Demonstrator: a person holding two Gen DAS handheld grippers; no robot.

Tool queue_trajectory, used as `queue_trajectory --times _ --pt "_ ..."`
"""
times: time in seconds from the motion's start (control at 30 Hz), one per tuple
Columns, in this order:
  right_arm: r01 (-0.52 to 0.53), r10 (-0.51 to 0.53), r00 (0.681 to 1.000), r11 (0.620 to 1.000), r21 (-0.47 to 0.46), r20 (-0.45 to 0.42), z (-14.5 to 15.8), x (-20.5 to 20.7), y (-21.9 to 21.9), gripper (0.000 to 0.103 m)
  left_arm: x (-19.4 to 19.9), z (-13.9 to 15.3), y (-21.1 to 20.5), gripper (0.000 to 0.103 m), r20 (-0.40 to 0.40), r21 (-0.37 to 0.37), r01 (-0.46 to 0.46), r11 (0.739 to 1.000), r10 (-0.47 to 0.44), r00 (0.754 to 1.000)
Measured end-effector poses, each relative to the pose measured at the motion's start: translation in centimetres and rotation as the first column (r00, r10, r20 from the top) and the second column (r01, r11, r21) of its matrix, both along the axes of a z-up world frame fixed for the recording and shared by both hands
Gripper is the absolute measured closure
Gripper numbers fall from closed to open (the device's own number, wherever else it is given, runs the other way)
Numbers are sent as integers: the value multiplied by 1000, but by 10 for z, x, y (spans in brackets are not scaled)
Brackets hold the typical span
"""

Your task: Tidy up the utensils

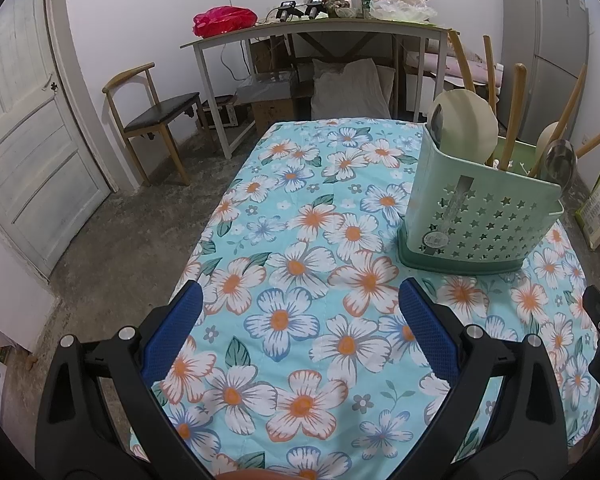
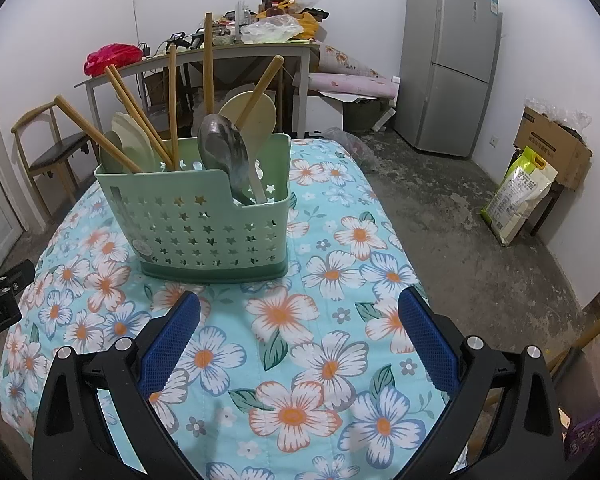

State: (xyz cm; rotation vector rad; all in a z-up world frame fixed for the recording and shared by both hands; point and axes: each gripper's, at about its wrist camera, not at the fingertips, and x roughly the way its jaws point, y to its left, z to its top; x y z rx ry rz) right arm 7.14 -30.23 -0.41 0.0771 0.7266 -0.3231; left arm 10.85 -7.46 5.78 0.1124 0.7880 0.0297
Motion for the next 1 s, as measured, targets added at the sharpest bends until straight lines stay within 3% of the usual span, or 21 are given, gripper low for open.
queue_trajectory --times 1.0 --pt "2 -2 1000 1000 2 12 4 -2 -1 7 -3 -1 -6 8 -1 1 12 1000 -12 1000"
